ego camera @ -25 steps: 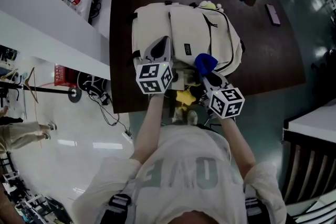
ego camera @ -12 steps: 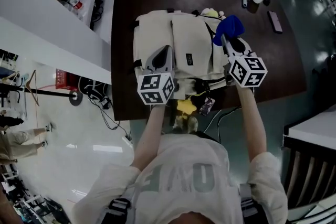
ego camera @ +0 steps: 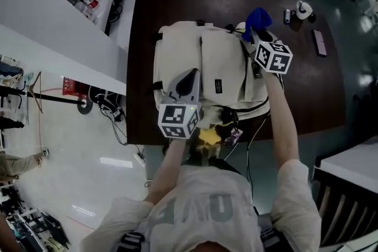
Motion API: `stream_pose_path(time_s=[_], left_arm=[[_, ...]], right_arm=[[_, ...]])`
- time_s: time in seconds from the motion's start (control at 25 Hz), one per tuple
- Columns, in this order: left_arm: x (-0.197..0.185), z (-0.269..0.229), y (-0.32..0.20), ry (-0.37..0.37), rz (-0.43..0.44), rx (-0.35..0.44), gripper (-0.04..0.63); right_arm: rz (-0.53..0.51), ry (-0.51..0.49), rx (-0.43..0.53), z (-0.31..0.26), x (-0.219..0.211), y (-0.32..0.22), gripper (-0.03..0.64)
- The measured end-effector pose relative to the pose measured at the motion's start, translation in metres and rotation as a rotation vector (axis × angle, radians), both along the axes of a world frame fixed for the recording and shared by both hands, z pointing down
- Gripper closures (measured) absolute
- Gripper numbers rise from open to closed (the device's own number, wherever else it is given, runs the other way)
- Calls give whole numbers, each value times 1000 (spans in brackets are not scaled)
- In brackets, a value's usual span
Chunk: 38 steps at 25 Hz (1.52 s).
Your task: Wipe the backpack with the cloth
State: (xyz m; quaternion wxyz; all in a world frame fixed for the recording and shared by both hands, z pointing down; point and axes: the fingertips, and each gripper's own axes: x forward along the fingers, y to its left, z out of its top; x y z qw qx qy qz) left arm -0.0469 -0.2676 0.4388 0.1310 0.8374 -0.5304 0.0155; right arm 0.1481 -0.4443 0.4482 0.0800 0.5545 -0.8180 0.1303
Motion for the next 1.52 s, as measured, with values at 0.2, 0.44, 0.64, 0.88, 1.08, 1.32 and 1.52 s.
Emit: stream_pose_path(time_s=[0.2,0.44,0.64,0.88,1.08,1.32,1.52], left_arm=[[0,2,-2,-9,-4,-1,594],[0,3,-3,-10,-12,-3,594],[0,3,-3,2,-1,-6,594],[-1,3,-4,6,-1,-6,594],[-1,3,-3,9,-2,-9,594],[-2,4,-4,4,-10,-7,594],[-2,4,-4,3,-12,-5,594]], right_arm=[[-15,-21,-59,24,-7,-5,572],[-27,-13,-93,36,-10,15,572],[0,-21,-118,48,1,47,572],[41,-66,-142,54,13,87,572],[40,-68,-165,62,15,131,572],[27,-94,-172,65,6,177,572],[20,-117,-194,70,-4,212,572]])
